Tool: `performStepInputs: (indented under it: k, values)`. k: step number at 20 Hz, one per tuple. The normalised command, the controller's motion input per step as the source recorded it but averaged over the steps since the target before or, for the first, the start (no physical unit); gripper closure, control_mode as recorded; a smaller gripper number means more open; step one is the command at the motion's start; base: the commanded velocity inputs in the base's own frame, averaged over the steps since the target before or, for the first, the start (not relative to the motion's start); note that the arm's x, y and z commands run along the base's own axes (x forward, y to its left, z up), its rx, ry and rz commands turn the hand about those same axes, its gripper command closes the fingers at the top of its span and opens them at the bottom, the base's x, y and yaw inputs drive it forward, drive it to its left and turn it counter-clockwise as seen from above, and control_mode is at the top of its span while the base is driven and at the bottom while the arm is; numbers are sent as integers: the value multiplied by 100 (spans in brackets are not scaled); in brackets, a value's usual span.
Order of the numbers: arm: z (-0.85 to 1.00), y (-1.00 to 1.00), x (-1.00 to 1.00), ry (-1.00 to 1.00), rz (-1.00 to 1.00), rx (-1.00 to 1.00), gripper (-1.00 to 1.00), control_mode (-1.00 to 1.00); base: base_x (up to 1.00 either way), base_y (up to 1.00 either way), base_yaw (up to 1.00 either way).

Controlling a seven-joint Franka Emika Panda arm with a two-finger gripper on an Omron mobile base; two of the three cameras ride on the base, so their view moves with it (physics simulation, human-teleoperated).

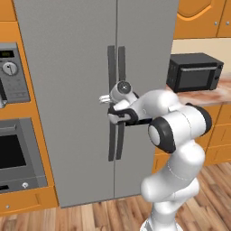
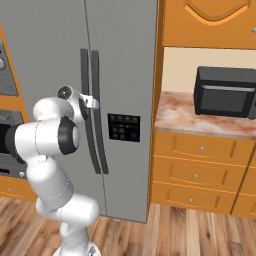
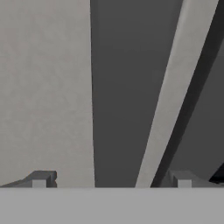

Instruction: Take the lemon wedge from the fridge and place it on the plate with fish on the dining counter.

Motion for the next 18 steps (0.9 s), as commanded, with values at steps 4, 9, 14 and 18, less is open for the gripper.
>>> performStepInputs:
  k: [4,9,14,18]
  values:
    - [-41,35,-42,-26,0,-1,-100,-100,0,0,0]
    - [-4,28,-4,-1,0,0,-100,-100,0,0,0]
    - [-27,1,35,-2,-8,0,-100,-100,0,0,0]
    - [-51,-21,83,-5,-6,0,-100,-100,0,0,0]
